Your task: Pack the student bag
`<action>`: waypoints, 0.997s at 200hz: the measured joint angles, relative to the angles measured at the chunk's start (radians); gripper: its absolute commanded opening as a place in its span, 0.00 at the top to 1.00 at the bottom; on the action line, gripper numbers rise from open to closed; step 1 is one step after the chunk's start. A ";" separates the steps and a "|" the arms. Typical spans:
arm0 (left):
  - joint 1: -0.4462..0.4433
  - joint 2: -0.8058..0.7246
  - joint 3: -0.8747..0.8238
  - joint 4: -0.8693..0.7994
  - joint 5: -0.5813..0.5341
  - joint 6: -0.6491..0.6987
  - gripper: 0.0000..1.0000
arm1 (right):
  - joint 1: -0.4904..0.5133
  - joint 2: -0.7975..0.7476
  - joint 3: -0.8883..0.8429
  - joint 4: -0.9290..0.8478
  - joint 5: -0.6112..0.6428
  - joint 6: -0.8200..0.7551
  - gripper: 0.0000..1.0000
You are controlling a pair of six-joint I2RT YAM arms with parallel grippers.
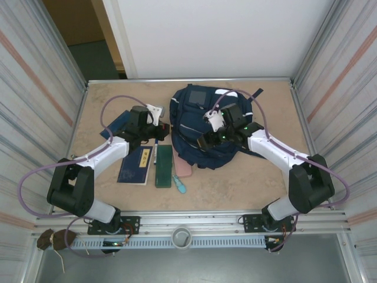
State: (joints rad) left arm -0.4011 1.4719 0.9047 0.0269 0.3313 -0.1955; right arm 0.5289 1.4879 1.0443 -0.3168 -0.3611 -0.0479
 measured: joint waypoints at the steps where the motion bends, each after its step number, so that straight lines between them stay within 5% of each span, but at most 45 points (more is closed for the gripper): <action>1: 0.000 0.000 0.000 0.000 0.000 0.000 1.00 | 0.002 0.000 0.000 0.000 -0.001 0.000 0.27; 28: -0.010 0.000 0.000 0.000 0.001 0.000 1.00 | 0.053 0.050 0.016 -0.008 -0.025 -0.028 0.33; 62: -0.013 0.000 0.000 -0.002 0.000 0.000 1.00 | 0.055 0.107 0.027 -0.020 -0.014 -0.051 0.85; 84: -0.013 0.000 0.000 -0.005 -0.010 0.003 1.00 | 0.047 0.100 0.027 -0.028 0.002 -0.050 1.00; 128: -0.006 0.016 0.011 -0.001 -0.018 0.011 1.00 | -0.050 -0.031 -0.060 0.030 -0.022 0.009 1.00; 199: 0.053 0.267 0.173 0.032 -0.096 0.019 1.00 | -0.132 -0.103 -0.107 0.055 -0.129 0.063 1.00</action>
State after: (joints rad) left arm -0.3477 1.7390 1.0779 0.0593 0.2356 -0.1764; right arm 0.3965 1.3846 0.9371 -0.2619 -0.4896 0.0151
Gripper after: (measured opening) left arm 0.075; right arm 0.055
